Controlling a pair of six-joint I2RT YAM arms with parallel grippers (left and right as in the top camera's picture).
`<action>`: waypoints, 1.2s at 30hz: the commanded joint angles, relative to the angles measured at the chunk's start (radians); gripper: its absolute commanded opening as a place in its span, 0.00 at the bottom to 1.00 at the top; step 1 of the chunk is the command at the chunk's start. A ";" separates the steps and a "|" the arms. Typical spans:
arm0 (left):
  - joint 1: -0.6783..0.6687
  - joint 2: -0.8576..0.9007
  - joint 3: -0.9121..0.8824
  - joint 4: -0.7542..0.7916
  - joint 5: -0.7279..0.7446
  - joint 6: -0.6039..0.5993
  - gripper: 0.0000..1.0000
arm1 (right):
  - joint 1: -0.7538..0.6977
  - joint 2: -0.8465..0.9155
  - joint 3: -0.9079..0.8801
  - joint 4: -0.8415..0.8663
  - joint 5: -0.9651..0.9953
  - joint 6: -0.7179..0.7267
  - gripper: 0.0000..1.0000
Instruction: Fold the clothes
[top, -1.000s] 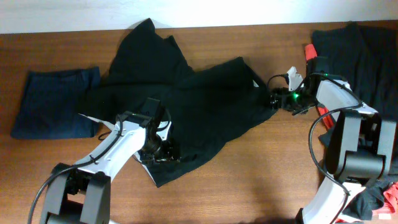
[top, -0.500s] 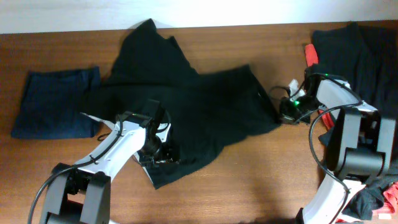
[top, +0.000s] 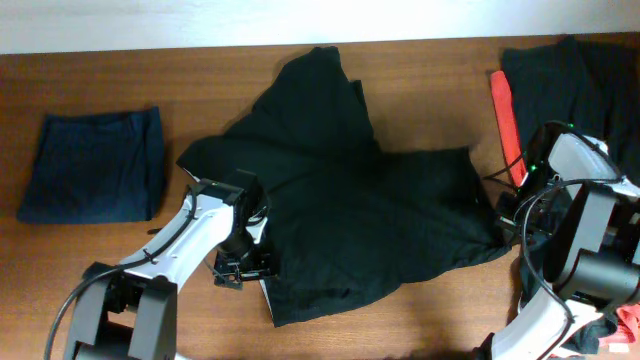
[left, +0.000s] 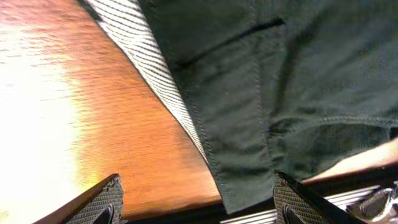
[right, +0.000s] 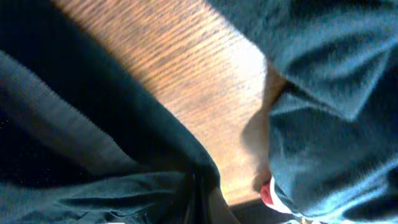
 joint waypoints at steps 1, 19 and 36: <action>0.080 0.007 0.011 0.072 -0.032 -0.006 0.77 | 0.013 -0.079 -0.011 0.005 0.035 0.016 0.04; 0.153 0.007 0.011 0.399 0.001 -0.099 0.78 | 0.173 -0.107 0.333 0.318 -0.343 -0.232 0.70; 0.153 0.007 0.009 0.357 0.001 -0.100 0.78 | 0.574 0.229 0.333 0.871 -0.349 -0.235 0.52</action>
